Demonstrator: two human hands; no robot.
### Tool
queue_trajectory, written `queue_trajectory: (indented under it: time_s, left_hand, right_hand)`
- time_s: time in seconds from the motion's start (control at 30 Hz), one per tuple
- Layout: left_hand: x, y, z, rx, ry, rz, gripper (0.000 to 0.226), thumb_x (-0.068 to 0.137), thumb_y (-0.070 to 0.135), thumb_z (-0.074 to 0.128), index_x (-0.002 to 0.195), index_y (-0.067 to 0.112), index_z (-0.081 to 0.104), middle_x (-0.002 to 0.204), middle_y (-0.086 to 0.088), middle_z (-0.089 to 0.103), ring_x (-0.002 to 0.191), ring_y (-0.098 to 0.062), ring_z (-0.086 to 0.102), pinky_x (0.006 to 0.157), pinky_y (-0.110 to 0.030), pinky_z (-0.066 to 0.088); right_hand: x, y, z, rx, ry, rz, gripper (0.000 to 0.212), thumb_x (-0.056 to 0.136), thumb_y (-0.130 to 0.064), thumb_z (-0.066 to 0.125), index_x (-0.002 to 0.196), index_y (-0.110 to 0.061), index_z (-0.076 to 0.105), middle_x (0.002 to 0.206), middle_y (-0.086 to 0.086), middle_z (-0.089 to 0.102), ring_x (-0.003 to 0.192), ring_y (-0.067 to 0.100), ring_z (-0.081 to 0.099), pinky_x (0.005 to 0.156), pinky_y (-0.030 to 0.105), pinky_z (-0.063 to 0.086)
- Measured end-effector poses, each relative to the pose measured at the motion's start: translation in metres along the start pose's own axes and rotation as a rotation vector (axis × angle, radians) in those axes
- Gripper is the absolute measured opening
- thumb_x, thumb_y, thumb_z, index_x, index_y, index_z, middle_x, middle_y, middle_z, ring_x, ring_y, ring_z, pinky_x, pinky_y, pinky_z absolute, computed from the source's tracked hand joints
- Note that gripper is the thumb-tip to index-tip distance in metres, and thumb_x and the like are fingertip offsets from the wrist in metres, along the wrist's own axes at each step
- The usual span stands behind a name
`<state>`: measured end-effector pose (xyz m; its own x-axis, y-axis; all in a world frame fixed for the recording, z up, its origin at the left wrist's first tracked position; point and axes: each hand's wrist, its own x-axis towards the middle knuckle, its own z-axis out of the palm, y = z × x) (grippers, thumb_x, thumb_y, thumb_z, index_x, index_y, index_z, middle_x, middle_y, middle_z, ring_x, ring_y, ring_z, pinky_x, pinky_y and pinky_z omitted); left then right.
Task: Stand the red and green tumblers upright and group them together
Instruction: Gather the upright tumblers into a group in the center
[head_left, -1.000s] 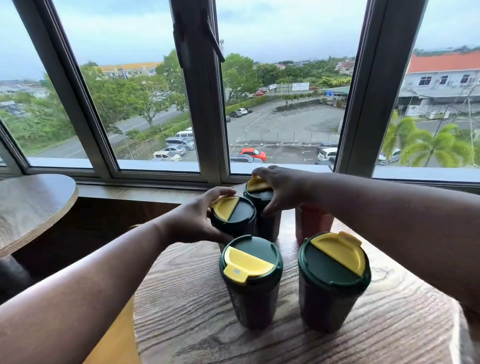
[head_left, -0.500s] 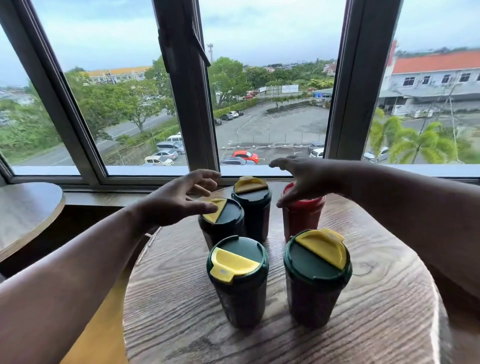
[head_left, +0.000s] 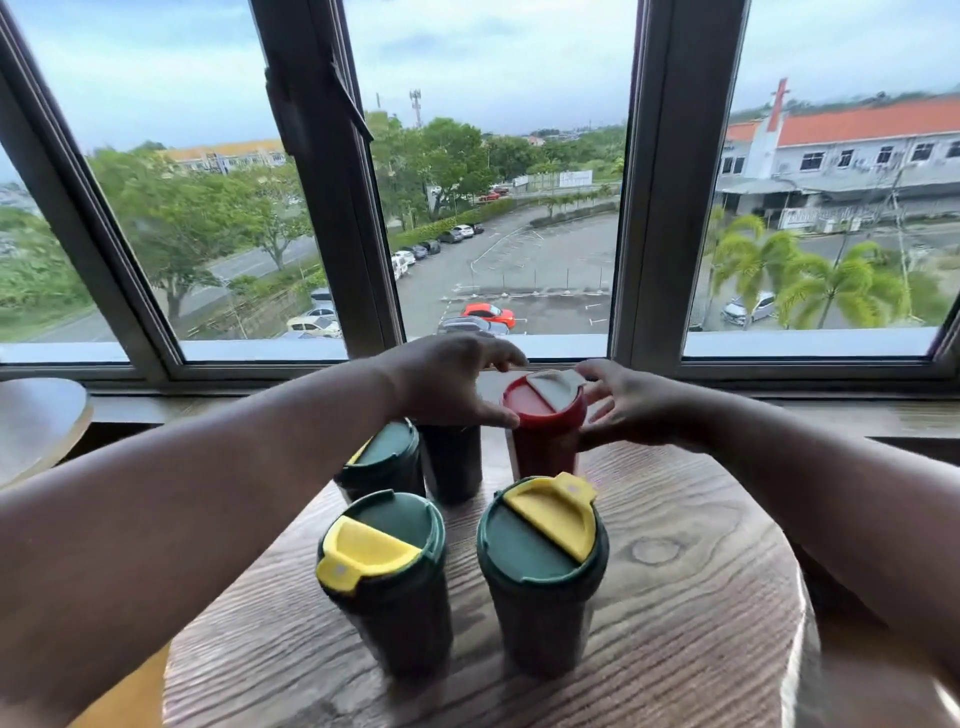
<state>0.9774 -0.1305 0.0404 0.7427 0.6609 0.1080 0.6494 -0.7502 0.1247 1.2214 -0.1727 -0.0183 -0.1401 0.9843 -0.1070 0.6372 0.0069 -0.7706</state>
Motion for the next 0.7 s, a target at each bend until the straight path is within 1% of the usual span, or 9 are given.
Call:
queue_trajectory:
  time_s: [0.07,0.1,0.2,0.3,0.37,0.43,0.53,0.6,0.7]
  left_hand:
    - [0.011,0.006,0.003,0.045,-0.064,-0.028,0.078,0.075,0.053,0.08,0.142,0.029,0.049,0.135,0.005,0.06,0.123,-0.013,0.054,0.107,-0.031,0.042]
    - [0.015,0.008,0.004,0.062,-0.088,-0.041,0.08,0.074,0.054,0.08,0.143,0.031,0.048,0.137,0.006,0.06,0.125,-0.013,0.054,0.107,-0.031,0.041]
    - [0.02,0.009,0.008,0.073,-0.088,-0.06,0.081,0.07,0.056,0.082,0.141,0.035,0.05,0.135,0.009,0.061,0.122,-0.011,0.055,0.105,-0.027,0.04]
    - [0.019,0.01,0.008,0.115,-0.045,-0.07,0.08,0.063,0.065,0.08,0.135,0.038,0.055,0.125,0.013,0.065,0.115,-0.01,0.058,0.101,-0.029,0.043]
    - [0.016,0.009,0.006,0.163,-0.031,-0.088,0.085,0.058,0.074,0.076,0.132,0.039,0.055,0.121,0.015,0.066,0.113,-0.009,0.06,0.101,-0.03,0.043]
    - [0.011,0.009,0.005,0.174,-0.026,-0.121,0.09,0.053,0.082,0.071,0.131,0.04,0.055,0.12,0.017,0.066,0.112,-0.009,0.06,0.102,-0.033,0.041]
    - [0.003,0.01,0.006,0.18,-0.014,-0.158,0.092,0.051,0.087,0.066,0.129,0.038,0.057,0.123,0.015,0.065,0.116,-0.01,0.058,0.103,-0.035,0.039]
    - [-0.002,0.011,0.008,0.168,-0.005,-0.175,0.09,0.053,0.086,0.068,0.127,0.036,0.059,0.125,0.014,0.065,0.118,-0.01,0.056,0.104,-0.036,0.039]
    - [-0.007,0.013,0.009,0.151,-0.009,-0.201,0.095,0.049,0.091,0.06,0.126,0.035,0.06,0.124,0.013,0.065,0.117,-0.011,0.057,0.105,-0.04,0.04]
  right_hand:
    - [0.003,0.01,0.008,0.134,-0.043,-0.041,0.1,0.046,-0.033,0.095,0.134,-0.024,0.048,0.118,0.009,0.068,0.092,0.014,0.067,0.089,0.039,0.057]
    - [0.005,0.013,0.011,0.175,-0.048,-0.069,0.091,0.048,-0.029,0.095,0.129,-0.027,0.053,0.117,0.009,0.069,0.095,0.016,0.068,0.089,0.04,0.057]
    - [0.009,0.011,0.021,0.182,-0.032,-0.177,0.072,0.05,-0.029,0.094,0.115,-0.032,0.063,0.113,0.007,0.073,0.109,0.03,0.067,0.097,0.051,0.053]
    - [0.009,0.005,0.022,0.129,-0.009,-0.26,0.069,0.049,-0.034,0.093,0.111,-0.028,0.064,0.109,0.006,0.074,0.109,0.033,0.066,0.097,0.058,0.049]
    - [0.011,0.002,0.022,0.122,-0.034,-0.303,0.069,0.052,-0.028,0.09,0.115,-0.025,0.063,0.11,0.008,0.074,0.109,0.034,0.066,0.096,0.058,0.05]
    - [0.012,0.001,0.021,0.135,-0.081,-0.318,0.07,0.054,-0.019,0.087,0.12,-0.021,0.062,0.11,0.009,0.073,0.108,0.031,0.067,0.097,0.055,0.051]
    - [0.016,-0.001,0.021,0.202,-0.174,-0.321,0.072,0.058,-0.003,0.081,0.126,-0.009,0.058,0.114,0.019,0.07,0.099,0.018,0.066,0.096,0.045,0.051]
    - [0.017,-0.001,0.021,0.216,-0.214,-0.326,0.074,0.058,0.003,0.076,0.128,-0.004,0.054,0.115,0.022,0.069,0.095,0.014,0.063,0.089,0.033,0.053]
    - [0.018,-0.002,0.018,0.212,-0.262,-0.365,0.071,0.061,0.014,0.073,0.128,0.0,0.052,0.105,0.015,0.068,0.089,0.009,0.062,0.077,0.019,0.052]
